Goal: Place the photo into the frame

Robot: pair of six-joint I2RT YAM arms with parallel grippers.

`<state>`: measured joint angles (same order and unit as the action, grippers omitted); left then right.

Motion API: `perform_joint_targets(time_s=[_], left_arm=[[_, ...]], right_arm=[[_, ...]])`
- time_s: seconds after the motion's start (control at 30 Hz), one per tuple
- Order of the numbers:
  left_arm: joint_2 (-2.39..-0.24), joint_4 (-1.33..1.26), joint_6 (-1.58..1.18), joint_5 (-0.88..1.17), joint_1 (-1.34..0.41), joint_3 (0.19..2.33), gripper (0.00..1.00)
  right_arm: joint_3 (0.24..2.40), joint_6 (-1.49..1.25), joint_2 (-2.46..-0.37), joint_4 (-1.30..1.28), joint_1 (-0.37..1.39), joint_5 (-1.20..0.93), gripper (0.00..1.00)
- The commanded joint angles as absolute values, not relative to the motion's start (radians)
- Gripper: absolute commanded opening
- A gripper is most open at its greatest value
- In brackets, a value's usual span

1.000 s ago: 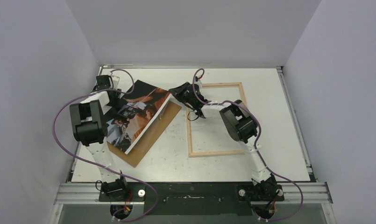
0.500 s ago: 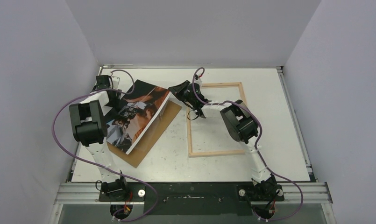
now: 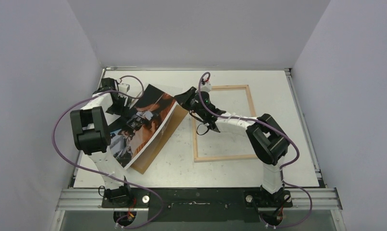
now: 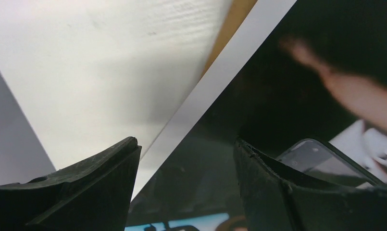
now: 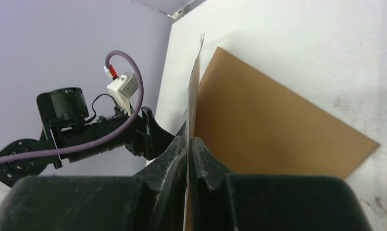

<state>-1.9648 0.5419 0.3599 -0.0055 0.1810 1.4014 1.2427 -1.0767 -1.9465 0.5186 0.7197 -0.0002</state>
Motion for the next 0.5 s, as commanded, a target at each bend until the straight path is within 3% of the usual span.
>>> perform_joint_targets(time_s=[0.0,0.13,0.47], left_arm=[[-1.930,0.502,0.362,-0.033,0.166,1.351,0.69],[-1.943,0.476,0.387,-0.074,0.134,1.323,0.69],[-1.942,0.353,0.504,-0.193,0.080,1.194,0.66]], right_arm=[[1.135,-1.020,-1.861,0.564,0.756,0.046,0.05],[1.080,-1.040,-1.868,0.568,0.776,0.045,0.09],[1.037,-1.142,-1.956,0.747,0.690,-0.059,0.31]])
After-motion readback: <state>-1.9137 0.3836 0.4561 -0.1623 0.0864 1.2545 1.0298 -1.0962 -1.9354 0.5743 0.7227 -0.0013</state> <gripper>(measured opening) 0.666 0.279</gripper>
